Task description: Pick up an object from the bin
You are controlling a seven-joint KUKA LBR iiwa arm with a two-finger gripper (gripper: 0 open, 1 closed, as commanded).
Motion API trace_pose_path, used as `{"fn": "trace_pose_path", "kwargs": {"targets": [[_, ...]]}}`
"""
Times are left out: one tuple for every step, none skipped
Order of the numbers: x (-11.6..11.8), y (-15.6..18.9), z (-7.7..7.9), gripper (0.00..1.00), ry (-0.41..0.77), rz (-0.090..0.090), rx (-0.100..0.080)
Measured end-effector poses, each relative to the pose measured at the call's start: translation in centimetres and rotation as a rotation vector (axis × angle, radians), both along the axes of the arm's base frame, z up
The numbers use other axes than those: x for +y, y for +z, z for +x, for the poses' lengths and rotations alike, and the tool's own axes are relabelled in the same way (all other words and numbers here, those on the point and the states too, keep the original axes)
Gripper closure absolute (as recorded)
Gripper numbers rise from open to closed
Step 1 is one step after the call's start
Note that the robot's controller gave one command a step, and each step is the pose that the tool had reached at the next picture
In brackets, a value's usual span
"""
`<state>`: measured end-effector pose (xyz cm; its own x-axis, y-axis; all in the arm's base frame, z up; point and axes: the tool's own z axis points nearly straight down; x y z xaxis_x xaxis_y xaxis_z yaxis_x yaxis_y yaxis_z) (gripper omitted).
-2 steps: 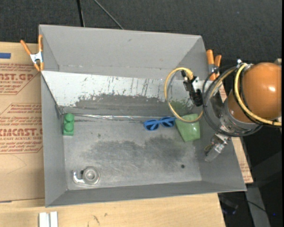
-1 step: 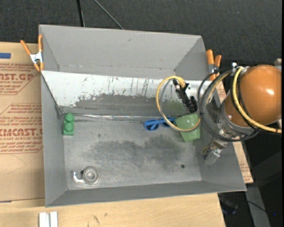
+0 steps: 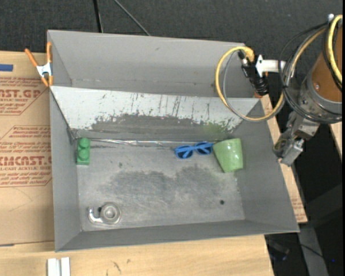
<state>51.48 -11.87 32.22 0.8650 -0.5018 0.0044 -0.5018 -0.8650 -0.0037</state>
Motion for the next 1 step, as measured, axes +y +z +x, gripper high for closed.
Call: {"fn": "trace_pose_path", "kwargs": {"targets": [[-3.77,5.61,-0.70,1.00,-0.008,0.000,0.002]]}}
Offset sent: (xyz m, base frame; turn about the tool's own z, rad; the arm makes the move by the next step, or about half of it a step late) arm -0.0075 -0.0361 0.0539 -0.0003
